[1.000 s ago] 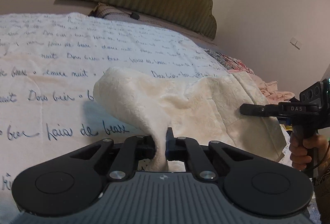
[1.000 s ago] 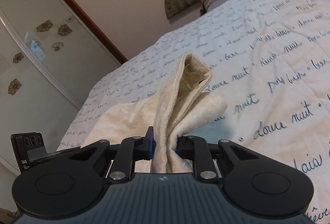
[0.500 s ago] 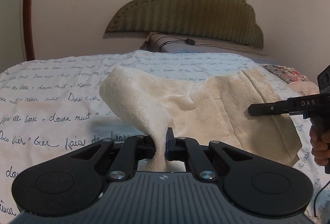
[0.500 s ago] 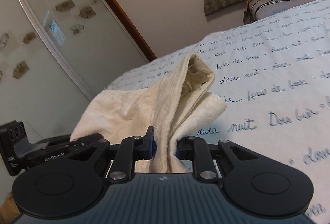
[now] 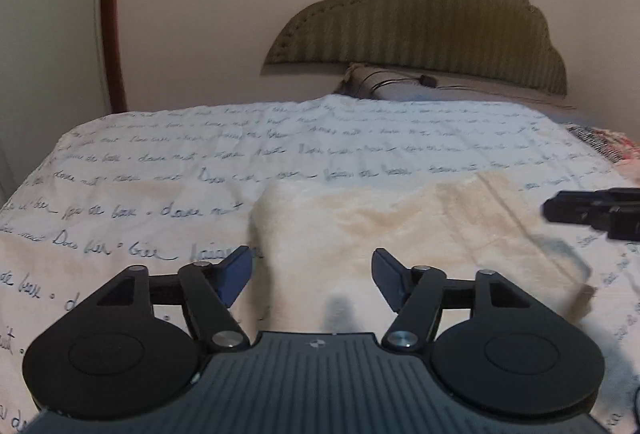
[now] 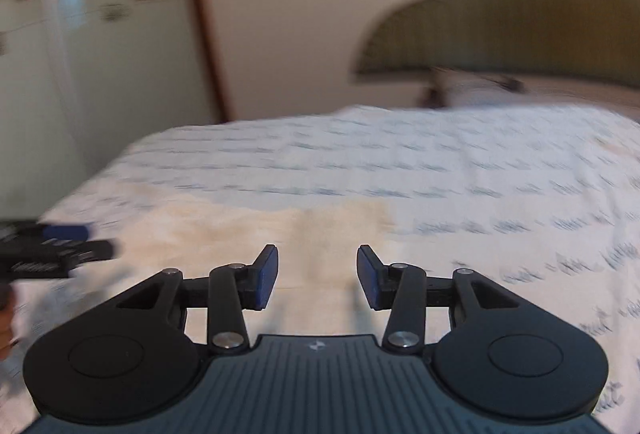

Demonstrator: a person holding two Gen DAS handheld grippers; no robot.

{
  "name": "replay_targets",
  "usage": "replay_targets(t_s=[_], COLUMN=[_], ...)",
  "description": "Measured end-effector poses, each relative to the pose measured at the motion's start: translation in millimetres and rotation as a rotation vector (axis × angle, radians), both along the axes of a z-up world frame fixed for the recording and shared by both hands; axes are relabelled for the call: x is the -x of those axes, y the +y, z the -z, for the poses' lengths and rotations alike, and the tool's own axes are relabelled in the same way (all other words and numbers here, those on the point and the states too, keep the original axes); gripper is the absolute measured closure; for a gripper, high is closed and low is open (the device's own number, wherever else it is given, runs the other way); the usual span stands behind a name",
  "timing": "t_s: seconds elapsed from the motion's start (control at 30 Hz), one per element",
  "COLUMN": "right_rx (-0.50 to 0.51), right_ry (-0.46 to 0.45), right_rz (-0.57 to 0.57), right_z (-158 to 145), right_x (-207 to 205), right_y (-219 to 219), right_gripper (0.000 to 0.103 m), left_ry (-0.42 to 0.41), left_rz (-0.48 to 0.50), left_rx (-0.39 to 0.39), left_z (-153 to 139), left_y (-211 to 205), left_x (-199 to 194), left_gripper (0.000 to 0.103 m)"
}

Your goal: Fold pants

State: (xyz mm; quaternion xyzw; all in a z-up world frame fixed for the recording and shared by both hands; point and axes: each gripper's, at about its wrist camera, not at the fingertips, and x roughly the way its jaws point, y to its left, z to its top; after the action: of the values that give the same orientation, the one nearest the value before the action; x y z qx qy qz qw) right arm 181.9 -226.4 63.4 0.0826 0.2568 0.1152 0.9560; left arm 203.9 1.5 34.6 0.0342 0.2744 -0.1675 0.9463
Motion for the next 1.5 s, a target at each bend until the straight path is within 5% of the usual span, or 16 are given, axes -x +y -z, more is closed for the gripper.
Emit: replay_targets(t_s=[0.07,0.2,0.3,0.37,0.47,0.8,0.93,1.5], right_rx=[-0.029,0.058,-0.026,-0.031,0.034,0.041,0.076,0.123], right_ry=[0.056,0.212,0.17,0.115,0.157,0.142,0.128,0.137], right_rz=[-0.12,-0.021,0.017,0.01,0.02,0.064,0.069,0.09], right_z=[6,46,34,25,37,37,37,43], right_x=[0,-9,14,29,28,40,51,66], right_y=[16,21,18,25,40,55,68,76], right_gripper=[0.062,0.063,0.062,0.062,0.059,0.056,0.035,0.035], left_ry=[0.014,0.114,0.108,0.092,0.073,0.134,0.14,0.127], left_rz=[0.089,0.094,0.038,-0.01,-0.079,-0.153,-0.165,-0.172], left_rx=[0.008,-0.154,-0.129,-0.136,-0.155,-0.088,-0.07,-0.081], left_z=[2,40,45,40,42,45,45,39], left_y=[-20,-47,-39,-38,-39,-33,-32,-31], left_x=[9,4,12,21,31,34,37,48], left_gripper=[0.025,0.03,0.031,0.023,0.004,0.004,0.004,0.004])
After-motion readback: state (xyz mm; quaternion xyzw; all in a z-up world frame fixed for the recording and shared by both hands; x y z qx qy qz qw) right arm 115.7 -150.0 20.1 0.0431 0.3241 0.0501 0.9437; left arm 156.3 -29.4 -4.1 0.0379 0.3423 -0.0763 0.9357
